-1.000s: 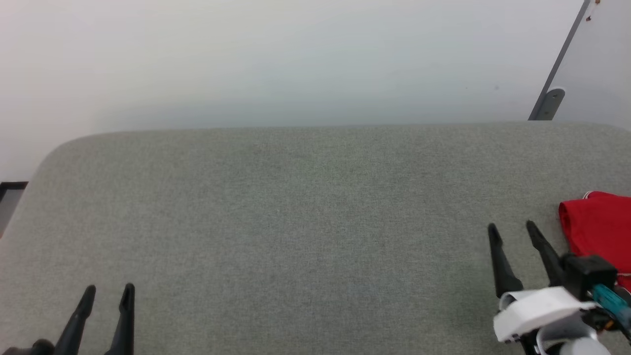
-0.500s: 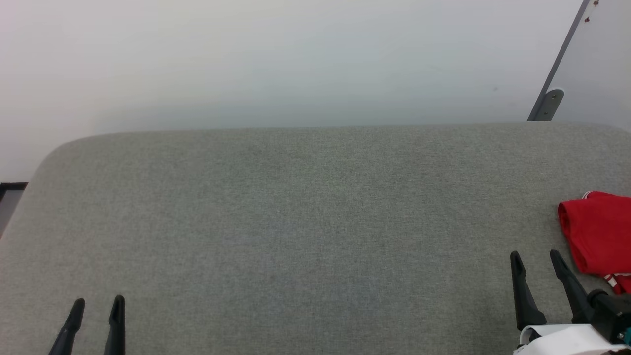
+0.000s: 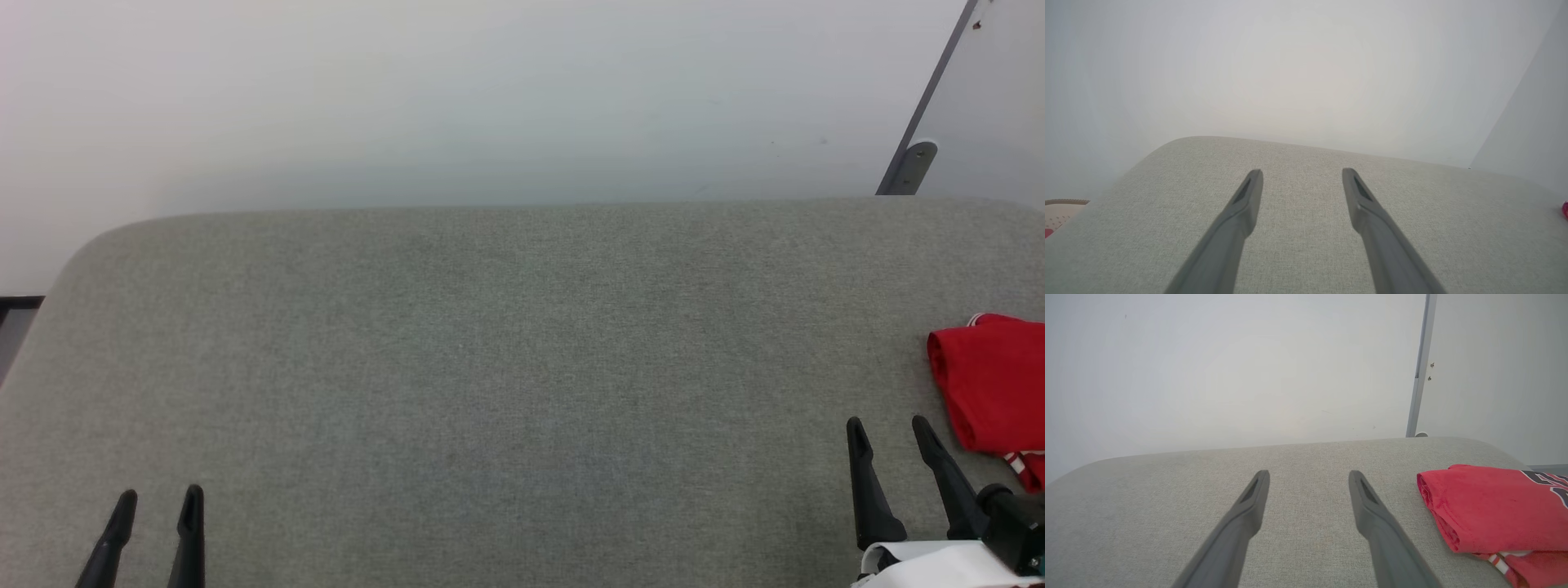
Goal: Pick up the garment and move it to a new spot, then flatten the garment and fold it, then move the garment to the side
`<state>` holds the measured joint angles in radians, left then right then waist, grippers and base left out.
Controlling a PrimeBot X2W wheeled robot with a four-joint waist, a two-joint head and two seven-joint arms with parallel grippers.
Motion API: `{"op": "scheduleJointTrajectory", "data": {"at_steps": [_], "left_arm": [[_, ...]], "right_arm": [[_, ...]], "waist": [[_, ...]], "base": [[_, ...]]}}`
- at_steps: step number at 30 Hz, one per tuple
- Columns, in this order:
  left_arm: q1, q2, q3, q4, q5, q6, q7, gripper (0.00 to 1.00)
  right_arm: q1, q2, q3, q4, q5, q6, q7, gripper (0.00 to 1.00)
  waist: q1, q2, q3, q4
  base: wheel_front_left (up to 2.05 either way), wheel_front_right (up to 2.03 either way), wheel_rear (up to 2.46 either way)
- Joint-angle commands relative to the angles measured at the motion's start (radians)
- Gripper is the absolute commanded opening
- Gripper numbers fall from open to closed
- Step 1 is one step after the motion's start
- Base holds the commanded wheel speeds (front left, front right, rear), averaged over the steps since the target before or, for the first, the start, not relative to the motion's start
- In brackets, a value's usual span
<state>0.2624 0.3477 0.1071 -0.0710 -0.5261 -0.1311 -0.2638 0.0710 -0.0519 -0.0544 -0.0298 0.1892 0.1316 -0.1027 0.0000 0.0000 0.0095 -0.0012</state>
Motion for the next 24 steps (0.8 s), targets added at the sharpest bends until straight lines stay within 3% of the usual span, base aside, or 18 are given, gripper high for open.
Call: {"op": "scheduleJointTrajectory", "data": {"at_steps": [1, 24], "left_arm": [[-0.007, -0.002, 0.002, -0.002, 0.013, 0.001, 0.000, 1.00], [-0.009, 0.006, 0.014, -0.010, -0.006, 0.001, 0.000, 1.00]], "right_arm": [[-0.006, 0.003, 0.002, 0.000, 0.006, -0.002, -0.003, 1.00], [-0.020, 0.003, 0.020, 0.015, 0.030, -0.002, -0.020, 1.00]], "waist": [[0.0000, 0.0000, 0.000, 0.001], [0.0000, 0.0000, 0.008, -0.006]], "base": [[0.00, 0.00, 0.00], [0.00, 0.00, 0.00]]}}
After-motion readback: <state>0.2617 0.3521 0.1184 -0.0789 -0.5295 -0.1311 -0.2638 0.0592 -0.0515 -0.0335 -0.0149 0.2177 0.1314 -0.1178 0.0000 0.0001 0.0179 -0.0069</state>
